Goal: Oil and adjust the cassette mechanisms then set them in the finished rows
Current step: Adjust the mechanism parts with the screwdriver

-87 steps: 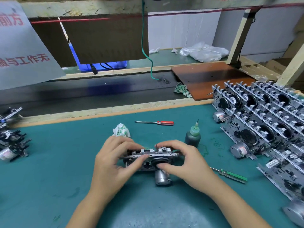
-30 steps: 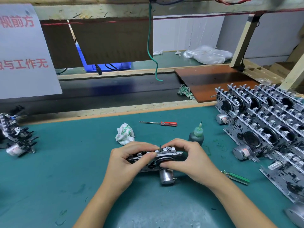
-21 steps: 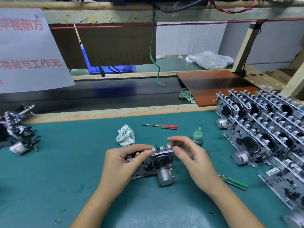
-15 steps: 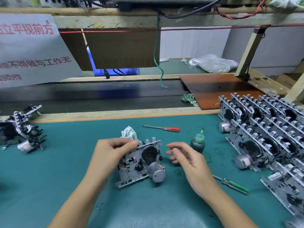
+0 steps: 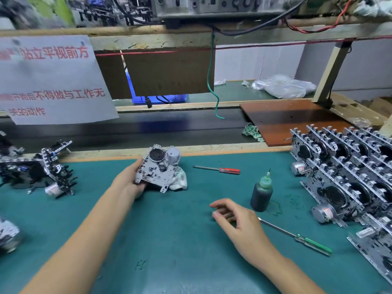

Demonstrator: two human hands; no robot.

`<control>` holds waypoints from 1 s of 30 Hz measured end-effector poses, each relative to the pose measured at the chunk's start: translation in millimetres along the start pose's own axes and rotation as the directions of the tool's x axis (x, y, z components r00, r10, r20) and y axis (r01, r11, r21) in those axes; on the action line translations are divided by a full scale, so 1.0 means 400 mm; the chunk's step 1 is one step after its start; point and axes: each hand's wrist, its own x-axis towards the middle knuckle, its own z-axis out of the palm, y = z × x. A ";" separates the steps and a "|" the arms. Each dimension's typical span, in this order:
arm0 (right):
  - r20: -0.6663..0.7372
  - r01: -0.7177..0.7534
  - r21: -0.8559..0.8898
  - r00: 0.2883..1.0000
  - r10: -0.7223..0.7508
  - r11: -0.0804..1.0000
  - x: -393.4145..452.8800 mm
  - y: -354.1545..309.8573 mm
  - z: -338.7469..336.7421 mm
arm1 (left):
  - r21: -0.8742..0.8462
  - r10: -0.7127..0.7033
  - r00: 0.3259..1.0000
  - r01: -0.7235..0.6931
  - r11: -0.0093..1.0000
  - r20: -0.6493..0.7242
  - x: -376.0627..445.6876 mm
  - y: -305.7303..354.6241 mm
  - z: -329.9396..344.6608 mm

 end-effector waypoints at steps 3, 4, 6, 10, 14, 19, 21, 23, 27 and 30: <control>0.004 0.017 -0.050 1.000 -0.017 0.999 -0.001 0.005 0.005 | 0.127 0.076 0.995 -0.066 0.990 -0.071 0.028 -0.022 -0.003; 0.004 0.024 -0.072 1.000 -0.023 0.997 0.000 0.007 0.006 | 0.238 0.129 0.989 -0.109 0.965 -0.070 0.034 -0.024 -0.010; 0.012 0.047 -0.130 0.999 -0.046 0.990 -0.001 0.013 0.007 | 0.500 0.239 0.971 -0.209 0.841 0.003 0.032 -0.017 -0.029; 0.036 0.103 -0.216 0.995 -0.098 0.971 -0.003 0.018 0.012 | 0.851 0.419 0.884 -0.372 0.370 0.205 -0.013 0.027 -0.080; 0.043 0.132 -0.262 0.991 -0.125 0.956 -0.001 0.017 0.013 | 0.939 0.635 0.692 -0.269 -0.215 0.343 -0.059 0.110 -0.134; 0.054 0.148 -0.289 0.989 -0.139 0.946 -0.002 0.018 0.013 | 0.905 0.831 0.395 -0.001 -0.425 0.391 -0.083 0.217 -0.195; 0.055 0.153 -0.297 0.988 -0.143 0.943 -0.004 0.017 0.014 | 0.933 0.879 0.369 0.071 -0.352 0.303 -0.083 0.247 -0.213; 0.054 0.152 -0.299 0.988 -0.142 0.942 -0.005 0.015 0.014 | 0.957 0.890 0.423 0.143 -0.251 0.170 -0.075 0.271 -0.228; 0.054 0.145 -0.300 0.989 -0.135 0.943 -0.003 0.012 0.014 | 0.958 0.846 0.532 0.235 -0.166 0.016 -0.063 0.284 -0.239; 0.053 0.141 -0.302 0.990 -0.131 0.943 -0.002 0.012 0.015 | 0.956 0.835 0.549 0.260 -0.132 -0.034 -0.064 0.292 -0.232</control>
